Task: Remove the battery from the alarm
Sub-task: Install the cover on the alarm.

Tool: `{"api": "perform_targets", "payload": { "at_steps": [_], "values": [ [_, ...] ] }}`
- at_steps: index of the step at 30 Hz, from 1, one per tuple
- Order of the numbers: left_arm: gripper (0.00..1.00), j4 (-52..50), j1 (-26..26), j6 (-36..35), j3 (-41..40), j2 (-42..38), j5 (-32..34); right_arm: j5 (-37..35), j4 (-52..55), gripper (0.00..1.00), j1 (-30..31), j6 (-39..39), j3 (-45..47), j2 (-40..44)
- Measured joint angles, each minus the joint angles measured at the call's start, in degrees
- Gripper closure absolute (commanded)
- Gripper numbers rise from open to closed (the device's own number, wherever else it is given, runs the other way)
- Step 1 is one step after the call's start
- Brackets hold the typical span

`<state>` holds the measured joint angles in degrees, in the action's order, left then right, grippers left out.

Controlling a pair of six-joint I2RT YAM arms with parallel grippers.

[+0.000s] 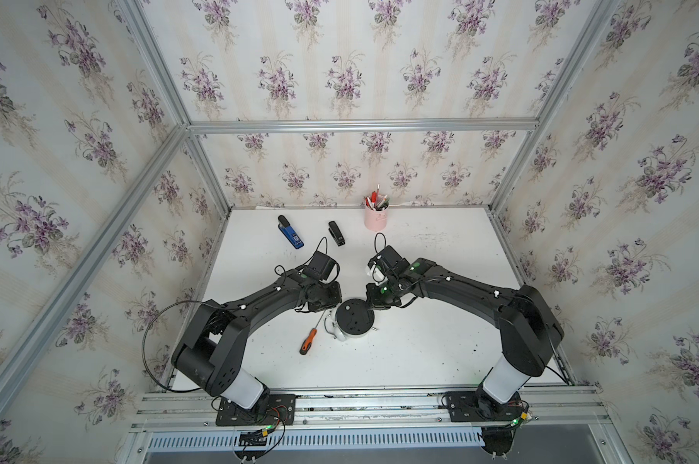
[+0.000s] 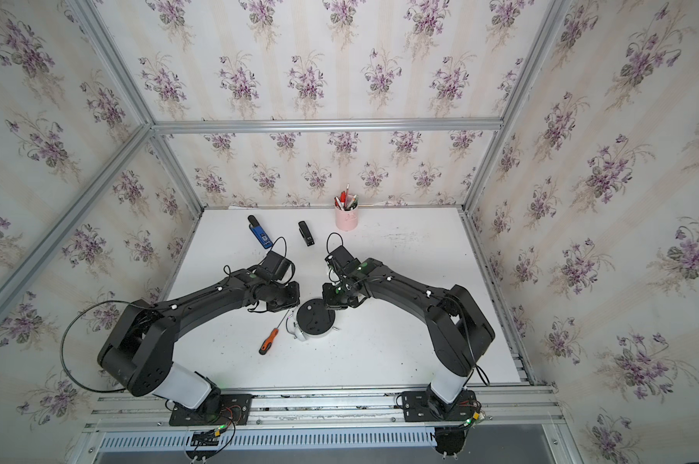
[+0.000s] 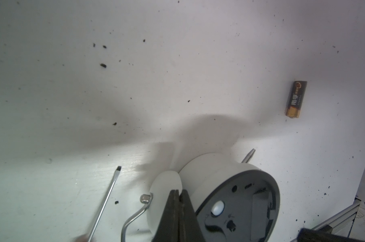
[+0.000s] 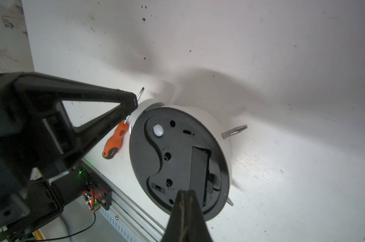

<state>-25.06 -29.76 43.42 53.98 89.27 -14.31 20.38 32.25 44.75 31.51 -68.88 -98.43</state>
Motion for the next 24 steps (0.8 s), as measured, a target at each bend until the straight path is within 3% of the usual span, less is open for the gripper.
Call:
{"api": "perform_targets", "payload": {
  "at_steps": [24],
  "values": [
    [0.93, -1.1, 0.0, -0.4, 0.0, 0.0, 0.2, 2.9, -6.5, 1.00, -0.9, -0.4, 3.3, -2.4]
  ]
}}
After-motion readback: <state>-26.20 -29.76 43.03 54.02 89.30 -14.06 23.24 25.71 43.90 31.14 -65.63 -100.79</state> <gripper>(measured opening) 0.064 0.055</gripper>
